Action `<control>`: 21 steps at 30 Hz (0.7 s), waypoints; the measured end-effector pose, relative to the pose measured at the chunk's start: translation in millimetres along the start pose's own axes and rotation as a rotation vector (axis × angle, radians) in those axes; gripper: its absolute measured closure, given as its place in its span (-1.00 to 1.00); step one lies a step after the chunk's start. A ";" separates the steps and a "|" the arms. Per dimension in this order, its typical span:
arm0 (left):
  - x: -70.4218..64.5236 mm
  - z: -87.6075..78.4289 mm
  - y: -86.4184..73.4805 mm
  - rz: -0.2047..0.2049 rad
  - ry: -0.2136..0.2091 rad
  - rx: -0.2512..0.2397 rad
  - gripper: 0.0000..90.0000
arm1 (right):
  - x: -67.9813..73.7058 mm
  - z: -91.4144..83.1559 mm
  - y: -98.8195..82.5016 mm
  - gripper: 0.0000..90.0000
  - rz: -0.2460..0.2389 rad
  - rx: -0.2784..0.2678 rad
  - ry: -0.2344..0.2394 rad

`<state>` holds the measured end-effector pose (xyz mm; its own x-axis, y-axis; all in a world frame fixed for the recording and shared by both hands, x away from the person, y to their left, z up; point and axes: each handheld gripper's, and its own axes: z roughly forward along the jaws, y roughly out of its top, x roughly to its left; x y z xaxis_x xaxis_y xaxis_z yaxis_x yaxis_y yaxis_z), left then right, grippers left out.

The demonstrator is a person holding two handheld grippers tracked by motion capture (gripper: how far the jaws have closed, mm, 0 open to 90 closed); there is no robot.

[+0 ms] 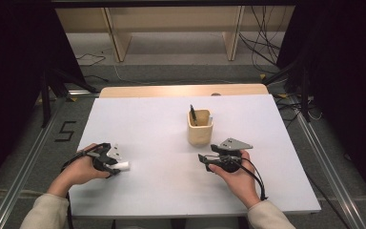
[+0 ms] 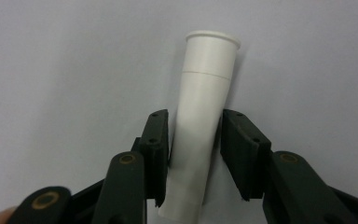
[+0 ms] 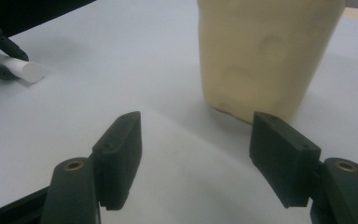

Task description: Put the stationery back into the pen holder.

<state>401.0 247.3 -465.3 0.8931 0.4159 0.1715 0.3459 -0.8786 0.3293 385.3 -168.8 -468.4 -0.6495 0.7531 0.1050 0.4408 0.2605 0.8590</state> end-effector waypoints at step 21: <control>1.3 0.5 -0.7 0.023 -0.019 -0.006 0.48 | -0.1 0.0 0.0 -0.22 0.002 0.000 0.000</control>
<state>402.1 248.3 -465.8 0.9061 0.3913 0.1610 0.3239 -0.8863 0.3310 385.3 -168.9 -468.4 -0.6489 0.7534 0.1067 0.4421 0.2592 0.8587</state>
